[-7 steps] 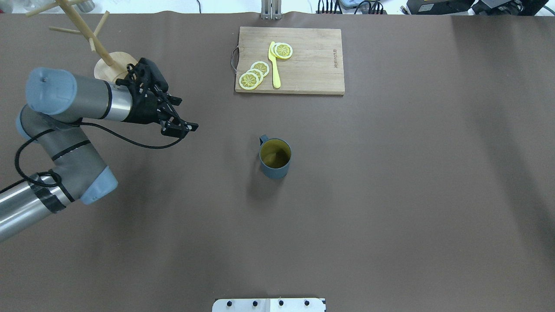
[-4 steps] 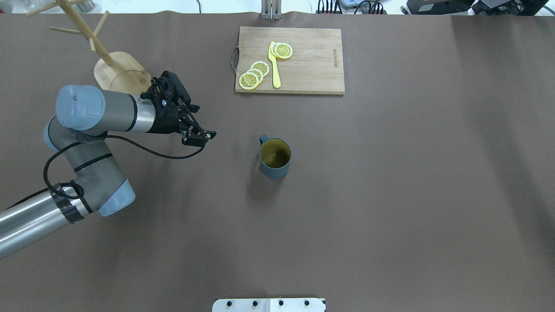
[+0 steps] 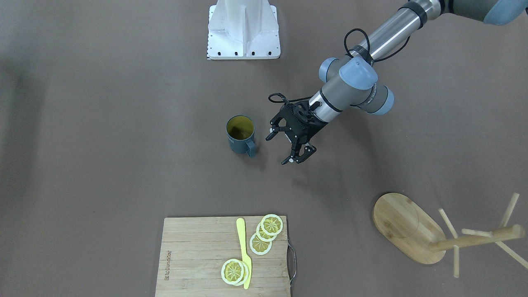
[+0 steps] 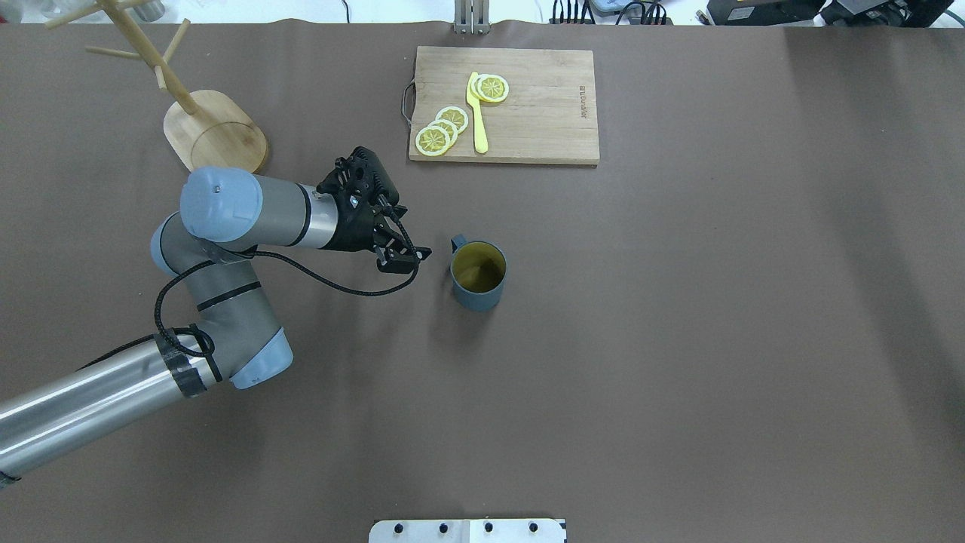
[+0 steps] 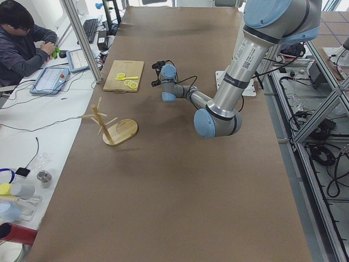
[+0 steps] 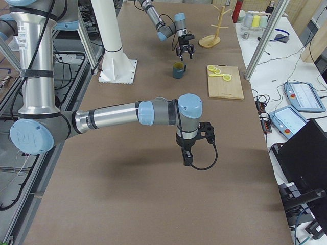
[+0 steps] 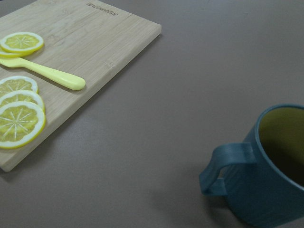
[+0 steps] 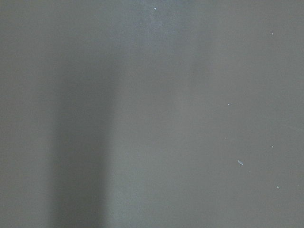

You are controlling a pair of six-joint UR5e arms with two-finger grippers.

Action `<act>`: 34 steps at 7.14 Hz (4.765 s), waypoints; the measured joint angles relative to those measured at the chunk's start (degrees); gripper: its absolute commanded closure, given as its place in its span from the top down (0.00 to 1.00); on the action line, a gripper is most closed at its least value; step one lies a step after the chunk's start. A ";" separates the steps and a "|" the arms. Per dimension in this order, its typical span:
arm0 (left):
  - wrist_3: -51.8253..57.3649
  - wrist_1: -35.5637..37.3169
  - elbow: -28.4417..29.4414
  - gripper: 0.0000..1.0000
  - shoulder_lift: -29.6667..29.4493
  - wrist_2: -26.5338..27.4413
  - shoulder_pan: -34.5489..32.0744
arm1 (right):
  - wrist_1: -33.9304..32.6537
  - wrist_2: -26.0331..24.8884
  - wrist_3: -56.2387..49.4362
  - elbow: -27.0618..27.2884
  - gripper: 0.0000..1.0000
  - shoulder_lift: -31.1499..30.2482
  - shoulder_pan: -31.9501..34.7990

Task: Hang cup on storage rack
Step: 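Reach the left gripper toward the blue mug's handle, then close the left gripper on the blue mug's handle, then lift the blue mug and carry it toward the wooden mug stand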

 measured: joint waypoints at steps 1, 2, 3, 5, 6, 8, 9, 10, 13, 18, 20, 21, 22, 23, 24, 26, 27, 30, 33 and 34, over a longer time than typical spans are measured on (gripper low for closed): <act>0.01 0.00 0.96 0.75 -0.89 0.19 0.22 | 0.00 -0.03 0.17 -0.03 1.00 -0.08 0.02; 0.00 0.03 2.00 0.74 -1.91 1.60 1.01 | 0.00 -0.06 0.33 -0.06 1.00 -0.20 0.02; 0.00 0.05 2.57 0.71 -2.63 3.98 2.14 | 0.00 -0.11 0.42 -0.14 1.00 -0.27 0.02; 0.01 0.05 2.92 0.67 -3.42 6.31 3.30 | 0.00 -0.17 0.47 -0.33 1.00 -0.32 0.03; -0.01 0.06 2.94 0.67 -3.62 6.57 3.40 | 0.00 -0.20 0.48 -0.43 1.00 -0.32 0.03; -0.07 0.06 3.01 0.65 -4.05 6.67 3.45 | 0.00 -0.26 0.48 -0.56 1.00 -0.37 0.03; -0.08 0.06 3.04 0.63 -4.17 6.66 3.47 | 0.00 -0.27 0.48 -0.59 1.00 -0.36 0.02; -0.08 0.04 3.05 0.61 -4.25 6.61 3.56 | 0.00 -0.27 0.48 -0.60 1.00 -0.37 0.02; -0.10 -0.09 2.93 0.36 -4.32 6.44 4.25 | 0.00 -0.33 0.54 -0.60 1.00 -0.36 0.03; -6.39 -3.14 2.32 0.00 -3.70 6.20 4.85 | 0.00 -0.36 0.57 -0.61 1.00 -0.34 0.02; -9.84 -4.17 1.32 0.00 -3.68 6.18 4.49 | 0.08 -0.44 0.51 -0.65 1.00 -0.43 0.03; -13.82 -4.38 0.42 0.00 -3.66 6.24 4.31 | 0.14 -0.50 0.49 -0.68 1.00 -0.47 0.02; -18.71 -4.61 -0.49 0.00 -3.63 6.29 4.04 | 0.16 -0.52 0.50 -0.68 1.00 -0.47 0.03; -22.88 -4.74 -1.15 0.00 -3.48 6.43 3.58 | 0.17 -0.53 0.54 -0.69 1.00 -0.45 0.03; -26.29 -4.82 -1.47 0.00 -3.17 6.62 2.92 | 0.17 -0.54 0.56 -0.69 1.00 -0.42 0.03; -37.60 -5.07 -2.53 0.00 -2.61 6.74 1.34 | 0.22 -0.66 0.55 -0.69 1.00 -0.42 0.03; -43.68 -5.08 -2.89 0.00 -2.35 6.76 0.71 | 0.21 -0.79 0.51 -0.69 1.00 -0.59 0.02; -62.09 -6.04 -3.30 0.00 -2.32 6.32 -3.56 | 0.47 -0.81 0.40 -0.64 1.00 -2.58 0.23; -85.67 -8.43 -3.27 0.00 -2.30 6.58 -7.31 | 0.53 -0.43 0.37 -0.62 1.00 -3.91 0.99; -93.37 -9.93 -2.91 0.00 -2.12 6.68 -8.79 | 0.53 -0.33 0.28 -0.48 1.00 -4.46 1.38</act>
